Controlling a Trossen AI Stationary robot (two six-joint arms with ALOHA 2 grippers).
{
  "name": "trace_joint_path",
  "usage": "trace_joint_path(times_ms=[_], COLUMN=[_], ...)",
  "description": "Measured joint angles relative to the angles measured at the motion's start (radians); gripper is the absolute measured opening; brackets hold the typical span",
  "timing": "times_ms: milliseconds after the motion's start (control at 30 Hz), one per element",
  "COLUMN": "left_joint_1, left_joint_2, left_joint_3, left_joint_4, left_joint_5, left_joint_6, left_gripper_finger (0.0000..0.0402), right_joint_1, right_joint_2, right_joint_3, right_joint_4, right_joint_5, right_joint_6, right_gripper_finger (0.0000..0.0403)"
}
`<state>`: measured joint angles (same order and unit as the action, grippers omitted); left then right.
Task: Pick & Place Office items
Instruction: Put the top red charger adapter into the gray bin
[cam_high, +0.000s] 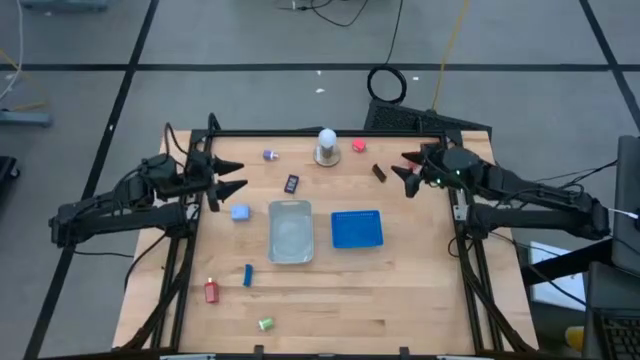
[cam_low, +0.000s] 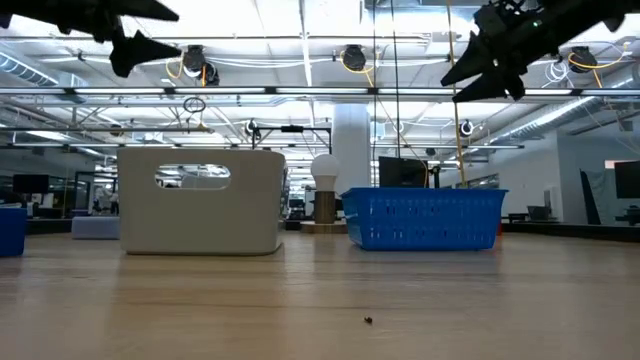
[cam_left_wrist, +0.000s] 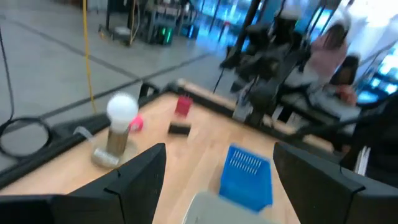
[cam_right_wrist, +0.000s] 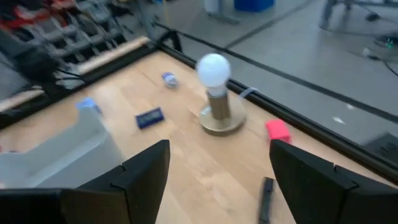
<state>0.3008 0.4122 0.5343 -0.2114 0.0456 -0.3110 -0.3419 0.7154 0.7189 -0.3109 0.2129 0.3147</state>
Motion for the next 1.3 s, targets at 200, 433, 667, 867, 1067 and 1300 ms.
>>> trace_joint_path(times_ms=[200, 433, 667, 867, 1067, 1300], left_joint_1=[0.0, 0.0, 0.0, 0.0, 0.0, 0.0], left_joint_2=[0.0, 0.0, 0.0, 0.0, 0.0, 0.0], left_joint_3=[0.0, 0.0, 0.0, 0.0, 0.0, 0.0], left_joint_4=[0.07, 0.074, 0.074, 0.073, 0.073, 0.073], left_joint_5=[0.002, 0.002, 0.012, 0.015, 0.015, 0.016], left_joint_6=[-0.042, -0.097, -0.145, -0.17, -0.198, -0.22], left_gripper_finger=[0.0296, 0.0296, 0.0296, 0.0296, 0.0296, 0.0296], right_joint_1=[-0.078, -0.158, -0.265, -0.323, -0.359, -0.385], right_joint_2=[0.08, 0.151, 0.235, 0.318, 0.399, 0.451], right_joint_3=[0.108, 0.14, 0.14, 0.14, 0.14, 0.14], right_joint_4=[-0.135, -0.232, -0.313, -0.313, -0.325, -0.354], right_joint_5=[0.0, 0.001, 0.0, -0.004, -0.002, 0.106], right_joint_6=[0.09, 0.137, 0.221, 0.222, 0.223, 0.19], right_gripper_finger=[0.0267, 0.0267, 0.0267, 0.0267, 0.0267, 0.0267])
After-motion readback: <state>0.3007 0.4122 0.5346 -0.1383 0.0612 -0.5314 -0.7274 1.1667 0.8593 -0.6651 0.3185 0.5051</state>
